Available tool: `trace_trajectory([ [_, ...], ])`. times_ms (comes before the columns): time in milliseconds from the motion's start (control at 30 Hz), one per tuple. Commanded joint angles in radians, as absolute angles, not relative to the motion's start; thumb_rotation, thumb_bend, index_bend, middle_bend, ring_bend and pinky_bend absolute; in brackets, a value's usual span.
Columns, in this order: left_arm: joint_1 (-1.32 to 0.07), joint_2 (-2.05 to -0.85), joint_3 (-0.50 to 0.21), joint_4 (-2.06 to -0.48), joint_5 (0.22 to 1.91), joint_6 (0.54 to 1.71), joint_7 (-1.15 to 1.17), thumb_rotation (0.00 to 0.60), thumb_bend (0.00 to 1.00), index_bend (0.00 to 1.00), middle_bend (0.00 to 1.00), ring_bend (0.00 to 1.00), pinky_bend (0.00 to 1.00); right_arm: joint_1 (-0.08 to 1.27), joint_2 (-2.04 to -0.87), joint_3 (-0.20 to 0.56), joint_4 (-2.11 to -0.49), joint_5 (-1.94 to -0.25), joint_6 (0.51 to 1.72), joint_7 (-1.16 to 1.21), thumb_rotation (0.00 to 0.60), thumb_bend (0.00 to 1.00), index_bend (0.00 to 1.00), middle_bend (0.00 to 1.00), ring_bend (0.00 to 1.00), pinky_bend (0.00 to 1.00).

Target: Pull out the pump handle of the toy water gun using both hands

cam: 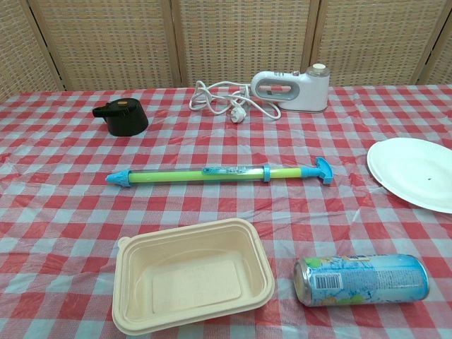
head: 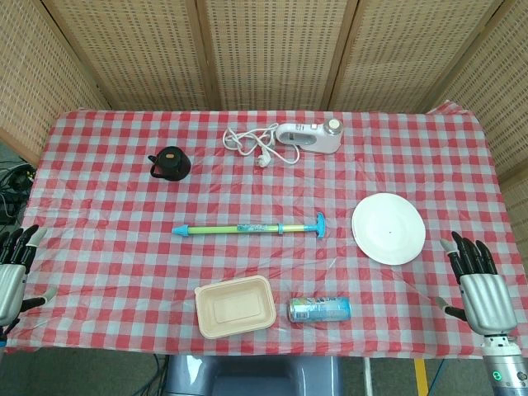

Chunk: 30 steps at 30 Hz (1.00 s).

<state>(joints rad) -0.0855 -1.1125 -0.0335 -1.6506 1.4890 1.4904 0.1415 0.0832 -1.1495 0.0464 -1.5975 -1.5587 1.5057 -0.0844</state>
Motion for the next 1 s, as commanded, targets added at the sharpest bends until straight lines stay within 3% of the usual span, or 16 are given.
trace_trajectory([
  [33,-0.085,-1.112,-0.033,-1.652,1.49,1.492,0.142,0.6,0.11,0.0,0.0,0.0,0.0,0.083,-1.149,0.046,-1.6,-1.558,1.504,-0.088,0.6,0.11,0.0,0.0,0.0,0.0],
  [1000,-0.077,-1.118,-0.032,-1.657,1.504,1.51,0.155,0.6,0.11,0.0,0.0,0.0,0.0,0.091,-1.178,0.036,-1.592,-1.604,1.515,-0.105,0.6,0.11,0.0,0.0,0.0,0.0],
])
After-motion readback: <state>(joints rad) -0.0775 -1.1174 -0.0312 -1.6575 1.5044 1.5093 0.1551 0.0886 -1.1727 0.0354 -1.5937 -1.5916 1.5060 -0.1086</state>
